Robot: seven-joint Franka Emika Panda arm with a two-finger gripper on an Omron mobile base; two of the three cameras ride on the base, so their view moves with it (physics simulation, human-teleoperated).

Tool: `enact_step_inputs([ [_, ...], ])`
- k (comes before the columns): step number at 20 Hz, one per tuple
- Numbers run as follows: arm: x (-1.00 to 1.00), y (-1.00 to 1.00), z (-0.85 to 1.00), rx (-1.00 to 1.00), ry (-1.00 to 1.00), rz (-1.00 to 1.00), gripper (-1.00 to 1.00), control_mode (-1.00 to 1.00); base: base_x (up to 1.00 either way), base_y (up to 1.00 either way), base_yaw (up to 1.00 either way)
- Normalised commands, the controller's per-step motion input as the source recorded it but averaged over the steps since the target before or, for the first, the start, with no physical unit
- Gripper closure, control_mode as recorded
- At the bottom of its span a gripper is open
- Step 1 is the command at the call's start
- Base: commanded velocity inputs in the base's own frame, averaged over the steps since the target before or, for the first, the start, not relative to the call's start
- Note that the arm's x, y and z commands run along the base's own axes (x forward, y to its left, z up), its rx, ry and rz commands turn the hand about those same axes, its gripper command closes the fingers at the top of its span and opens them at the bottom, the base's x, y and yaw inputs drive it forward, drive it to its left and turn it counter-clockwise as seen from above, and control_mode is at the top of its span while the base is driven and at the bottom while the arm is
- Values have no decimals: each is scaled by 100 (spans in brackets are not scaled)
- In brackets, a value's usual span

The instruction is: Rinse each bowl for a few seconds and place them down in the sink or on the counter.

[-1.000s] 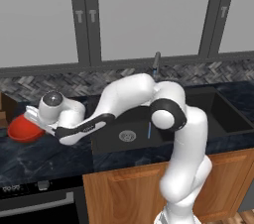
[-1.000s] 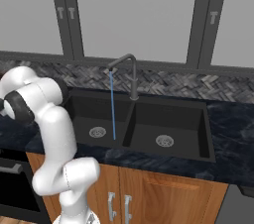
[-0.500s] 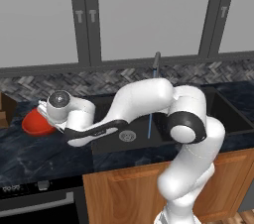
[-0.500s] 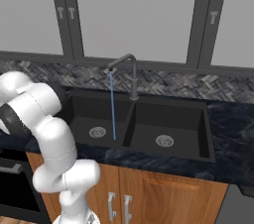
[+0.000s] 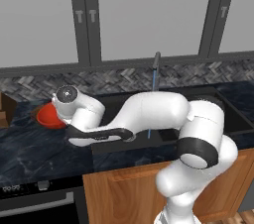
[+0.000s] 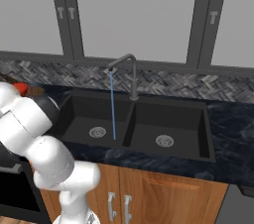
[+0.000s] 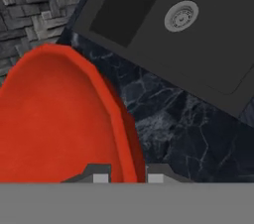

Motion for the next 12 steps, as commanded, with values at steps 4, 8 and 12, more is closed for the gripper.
enact_step_inputs([
  [4,-13,-38,12,-2,-5,-17,100,-100,0,0,0],
  [8,-8,-39,6,-2,-3,-17,100,-100,0,0,0],
  [12,0,-41,6,0,0,-16,100,-100,0,0,0],
])
